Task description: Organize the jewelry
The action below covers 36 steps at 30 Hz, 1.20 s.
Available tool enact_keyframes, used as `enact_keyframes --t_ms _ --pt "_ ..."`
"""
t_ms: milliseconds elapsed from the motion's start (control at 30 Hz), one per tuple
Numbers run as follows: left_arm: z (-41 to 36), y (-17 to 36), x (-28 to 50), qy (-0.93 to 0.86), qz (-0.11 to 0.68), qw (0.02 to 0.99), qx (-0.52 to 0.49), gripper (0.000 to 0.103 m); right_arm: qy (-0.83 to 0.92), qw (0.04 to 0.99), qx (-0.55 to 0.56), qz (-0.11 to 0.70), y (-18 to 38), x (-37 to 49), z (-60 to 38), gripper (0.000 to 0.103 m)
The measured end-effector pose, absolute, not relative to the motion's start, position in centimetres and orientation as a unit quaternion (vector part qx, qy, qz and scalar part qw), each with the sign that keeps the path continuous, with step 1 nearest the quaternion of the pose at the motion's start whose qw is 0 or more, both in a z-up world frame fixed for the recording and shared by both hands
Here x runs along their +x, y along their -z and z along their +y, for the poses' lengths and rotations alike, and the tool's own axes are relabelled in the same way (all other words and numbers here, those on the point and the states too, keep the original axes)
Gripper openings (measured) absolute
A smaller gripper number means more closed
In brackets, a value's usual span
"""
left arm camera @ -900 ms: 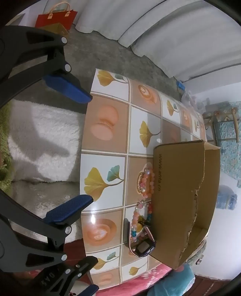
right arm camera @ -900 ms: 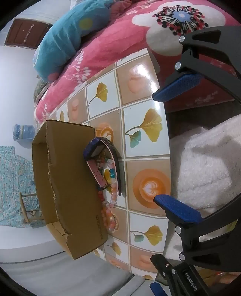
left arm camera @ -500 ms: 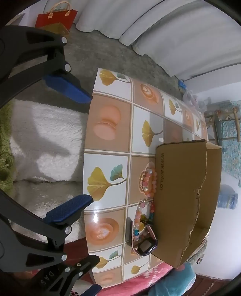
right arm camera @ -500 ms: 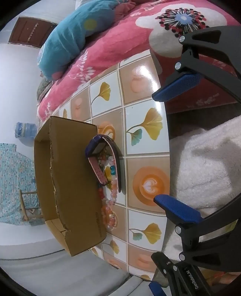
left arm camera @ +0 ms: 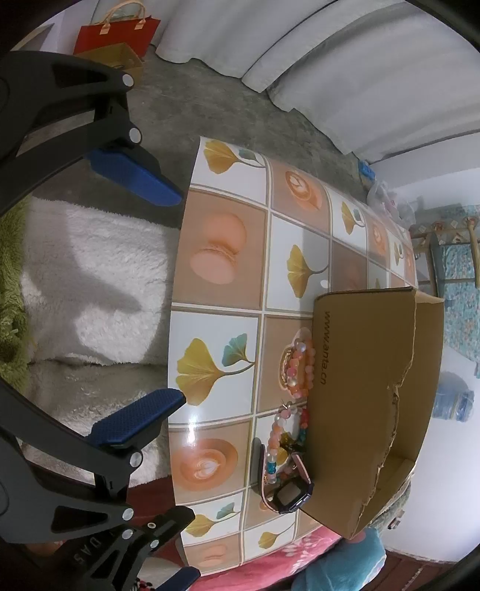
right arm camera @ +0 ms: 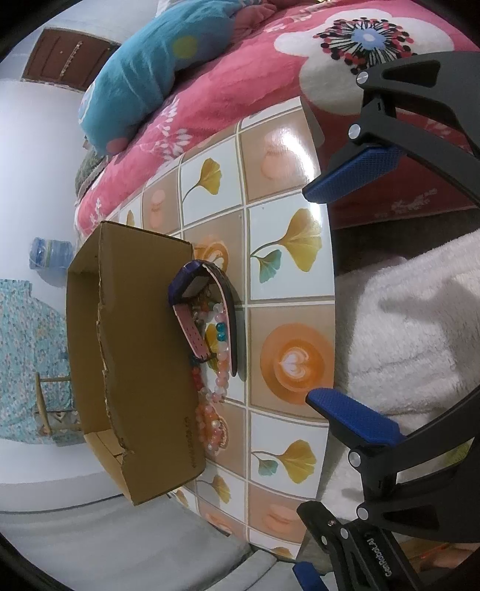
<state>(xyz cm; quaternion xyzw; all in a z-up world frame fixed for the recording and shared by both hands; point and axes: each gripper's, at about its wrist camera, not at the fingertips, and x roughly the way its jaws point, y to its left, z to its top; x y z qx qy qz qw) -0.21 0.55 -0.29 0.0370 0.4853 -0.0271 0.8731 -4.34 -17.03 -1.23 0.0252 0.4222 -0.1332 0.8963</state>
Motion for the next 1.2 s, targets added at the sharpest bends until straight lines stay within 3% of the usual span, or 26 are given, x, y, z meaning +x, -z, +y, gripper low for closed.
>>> enact_keyframes --t_ms 1200 --pt "4.6 -0.6 -1.6 0.043 0.466 0.884 0.02 0.096 0.163 0.899 0.007 0.406 -1.2 -6.5 -13.7 0.098"
